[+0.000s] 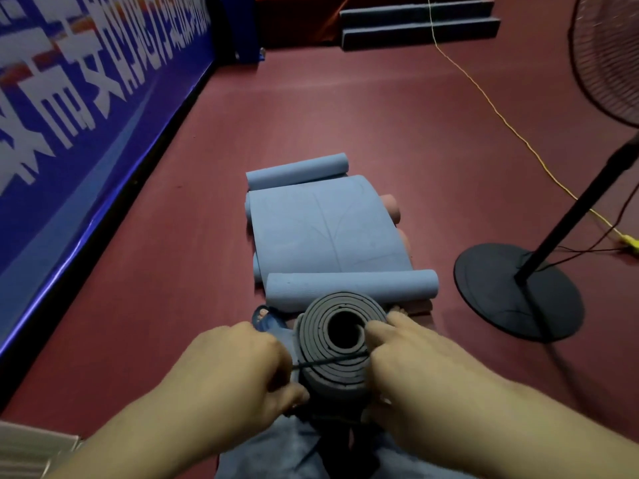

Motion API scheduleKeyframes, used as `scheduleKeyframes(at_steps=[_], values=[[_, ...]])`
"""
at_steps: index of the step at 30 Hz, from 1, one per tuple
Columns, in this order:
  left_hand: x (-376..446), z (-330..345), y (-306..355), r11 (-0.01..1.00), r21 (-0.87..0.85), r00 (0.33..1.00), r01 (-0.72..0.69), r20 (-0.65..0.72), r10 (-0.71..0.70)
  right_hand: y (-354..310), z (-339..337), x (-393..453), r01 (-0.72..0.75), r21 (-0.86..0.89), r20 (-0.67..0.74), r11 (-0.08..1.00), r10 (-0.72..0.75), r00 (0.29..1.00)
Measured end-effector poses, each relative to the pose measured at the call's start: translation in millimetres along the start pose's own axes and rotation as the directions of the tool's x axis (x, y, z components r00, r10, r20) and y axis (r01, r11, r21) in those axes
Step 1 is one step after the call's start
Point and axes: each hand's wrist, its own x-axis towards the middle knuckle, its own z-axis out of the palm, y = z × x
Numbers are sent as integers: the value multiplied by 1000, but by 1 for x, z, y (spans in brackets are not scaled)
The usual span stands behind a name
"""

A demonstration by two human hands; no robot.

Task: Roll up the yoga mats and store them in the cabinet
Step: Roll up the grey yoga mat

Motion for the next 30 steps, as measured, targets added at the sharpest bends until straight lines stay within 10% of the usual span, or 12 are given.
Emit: scheduleKeyframes(at_steps=[6,17,25,30], values=[[8,-7,15,924,319,977,211,-70,-199,22,26,23,-207,-328,-326,922,95,941],[58,48,-40,938,286,979,193,-113,-167,105,45,41,-436,-335,-107,835,426,898],[96,56,-65,987,38,984,157,-89,-153,143,47,74,-291,-337,-25,895,301,953],[105,76,-80,911,-399,994,-105,-35,99,138,63,90,-77,104,-38,992,81,996]])
